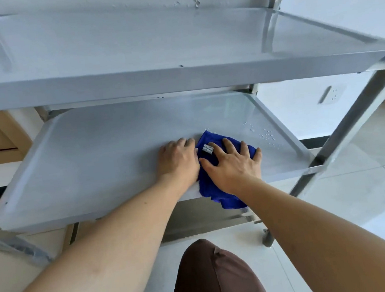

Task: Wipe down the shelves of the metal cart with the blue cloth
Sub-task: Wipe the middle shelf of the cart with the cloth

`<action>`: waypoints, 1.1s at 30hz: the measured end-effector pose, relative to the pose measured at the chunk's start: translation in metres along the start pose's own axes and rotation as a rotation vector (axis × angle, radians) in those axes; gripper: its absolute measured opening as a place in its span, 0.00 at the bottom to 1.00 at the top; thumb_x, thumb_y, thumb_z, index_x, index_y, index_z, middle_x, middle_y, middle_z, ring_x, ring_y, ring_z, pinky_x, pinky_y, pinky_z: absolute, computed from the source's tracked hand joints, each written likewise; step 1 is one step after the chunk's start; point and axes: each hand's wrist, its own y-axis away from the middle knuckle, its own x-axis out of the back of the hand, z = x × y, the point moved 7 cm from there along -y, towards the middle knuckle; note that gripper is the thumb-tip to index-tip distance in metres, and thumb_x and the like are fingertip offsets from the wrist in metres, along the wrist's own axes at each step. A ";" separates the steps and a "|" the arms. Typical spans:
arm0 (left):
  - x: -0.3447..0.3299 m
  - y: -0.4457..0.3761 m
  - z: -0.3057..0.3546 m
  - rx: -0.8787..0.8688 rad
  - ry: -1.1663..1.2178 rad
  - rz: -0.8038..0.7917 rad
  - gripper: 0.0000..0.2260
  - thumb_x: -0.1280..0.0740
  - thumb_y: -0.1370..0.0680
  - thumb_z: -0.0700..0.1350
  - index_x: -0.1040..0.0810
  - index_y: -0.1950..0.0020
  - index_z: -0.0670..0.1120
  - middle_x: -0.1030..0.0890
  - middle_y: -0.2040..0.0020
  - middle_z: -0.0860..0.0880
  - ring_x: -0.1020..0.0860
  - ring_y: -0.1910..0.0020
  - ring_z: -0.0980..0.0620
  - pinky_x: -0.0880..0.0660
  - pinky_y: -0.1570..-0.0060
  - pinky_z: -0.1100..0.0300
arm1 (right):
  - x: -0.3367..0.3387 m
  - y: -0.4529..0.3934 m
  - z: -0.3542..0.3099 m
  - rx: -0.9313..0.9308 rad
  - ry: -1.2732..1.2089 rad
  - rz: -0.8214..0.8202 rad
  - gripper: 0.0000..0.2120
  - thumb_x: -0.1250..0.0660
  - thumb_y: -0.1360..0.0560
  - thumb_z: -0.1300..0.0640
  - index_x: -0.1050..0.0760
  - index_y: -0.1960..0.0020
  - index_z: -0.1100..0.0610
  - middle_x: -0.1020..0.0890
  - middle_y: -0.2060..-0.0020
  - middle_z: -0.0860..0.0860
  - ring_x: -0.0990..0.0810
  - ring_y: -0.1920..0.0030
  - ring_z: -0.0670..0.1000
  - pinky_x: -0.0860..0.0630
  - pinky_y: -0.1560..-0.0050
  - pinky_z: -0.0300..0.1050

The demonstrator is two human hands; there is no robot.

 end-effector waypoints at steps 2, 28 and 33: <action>-0.001 -0.001 -0.001 0.015 0.027 0.014 0.15 0.43 0.21 0.45 0.28 0.35 0.46 0.20 0.42 0.45 0.23 0.44 0.42 0.29 0.45 0.50 | 0.000 -0.019 -0.003 0.022 0.009 -0.018 0.33 0.60 0.29 0.26 0.43 0.26 0.31 0.39 0.22 0.45 0.46 0.24 0.61 0.57 0.30 0.70; -0.014 -0.001 -0.009 0.099 -0.013 0.021 0.16 0.45 0.21 0.48 0.27 0.37 0.46 0.25 0.34 0.47 0.30 0.36 0.45 0.35 0.35 0.49 | -0.006 -0.228 -0.062 0.038 -0.007 -0.033 0.33 0.58 0.25 0.28 0.40 0.24 0.37 0.35 0.24 0.50 0.41 0.24 0.62 0.51 0.29 0.71; -0.013 -0.002 -0.010 0.104 -0.009 0.018 0.17 0.45 0.21 0.49 0.25 0.36 0.46 0.23 0.35 0.49 0.27 0.36 0.47 0.32 0.35 0.52 | -0.003 -0.201 -0.055 0.063 -0.005 -0.018 0.33 0.58 0.24 0.29 0.38 0.24 0.40 0.34 0.24 0.50 0.43 0.24 0.61 0.53 0.28 0.70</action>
